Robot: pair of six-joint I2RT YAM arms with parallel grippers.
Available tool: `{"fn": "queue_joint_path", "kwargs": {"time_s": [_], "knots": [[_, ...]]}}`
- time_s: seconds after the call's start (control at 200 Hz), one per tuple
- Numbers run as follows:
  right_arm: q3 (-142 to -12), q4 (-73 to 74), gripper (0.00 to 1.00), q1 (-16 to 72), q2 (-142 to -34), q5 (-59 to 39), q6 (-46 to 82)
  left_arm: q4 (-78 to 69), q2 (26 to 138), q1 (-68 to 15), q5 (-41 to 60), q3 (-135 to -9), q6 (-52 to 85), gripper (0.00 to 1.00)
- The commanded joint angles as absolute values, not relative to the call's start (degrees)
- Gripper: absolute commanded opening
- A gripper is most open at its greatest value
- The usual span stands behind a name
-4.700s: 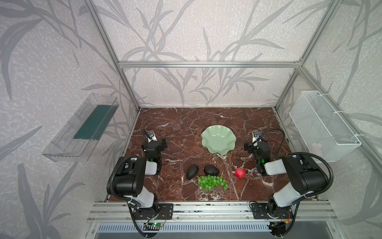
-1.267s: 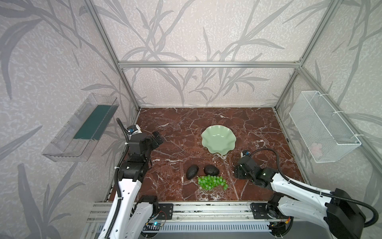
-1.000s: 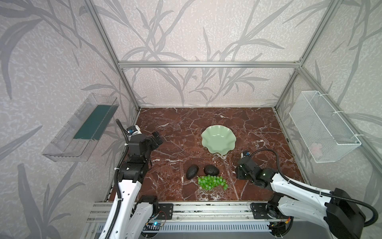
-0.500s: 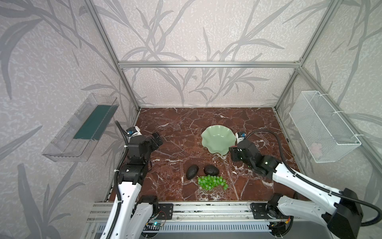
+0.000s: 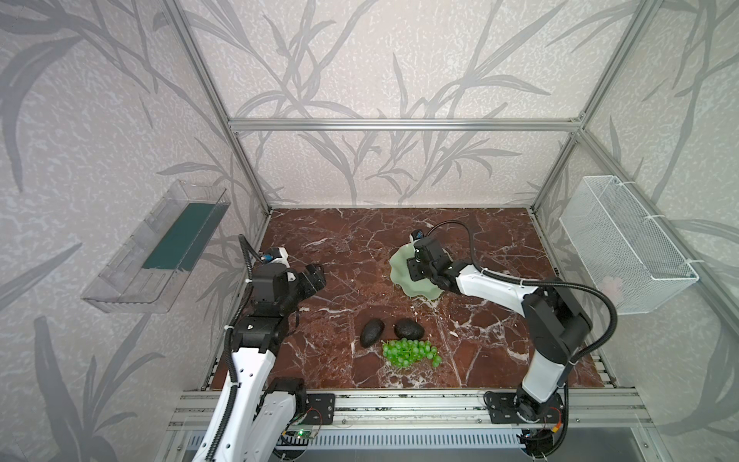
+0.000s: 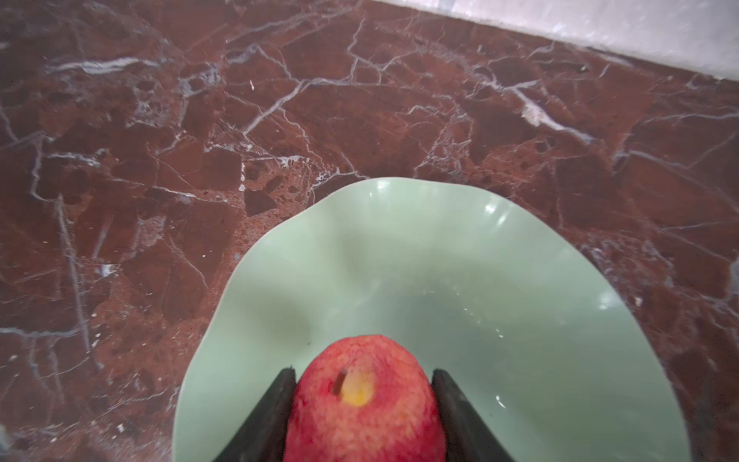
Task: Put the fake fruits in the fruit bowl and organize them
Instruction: 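Carry the red apple with the right gripper into the green bowl and release, then grasp the nearer avocado with the left gripper while the right gripper withdraws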
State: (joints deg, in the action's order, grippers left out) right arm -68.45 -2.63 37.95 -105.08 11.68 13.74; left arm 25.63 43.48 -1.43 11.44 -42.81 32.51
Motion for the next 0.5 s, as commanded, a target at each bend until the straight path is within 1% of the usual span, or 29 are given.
{"fn": "queue_joint_path", "kwargs": {"time_s": [0.0, 0.22, 0.395, 0.495], "knots": [[-70.6, -0.6, 0.41, 36.9, -107.8, 10.4, 11.9, 28.5, 44.1, -1.8, 17.7, -43.0, 32.2, 0.86], [-72.6, -0.4, 0.42, 35.6, -113.0, 9.8, 12.4, 30.3, 45.3, -5.5, 17.7, -41.4, 32.0, 0.85], [-73.3, -0.1, 0.46, 35.4, -115.2, 9.2, 12.8, 31.4, 47.8, -14.1, 13.3, -40.4, 32.8, 0.83], [-73.1, 0.2, 0.49, 35.3, -116.0, 9.2, 13.4, 30.8, 48.8, -17.4, 12.3, -38.8, 34.0, 0.83]]}}
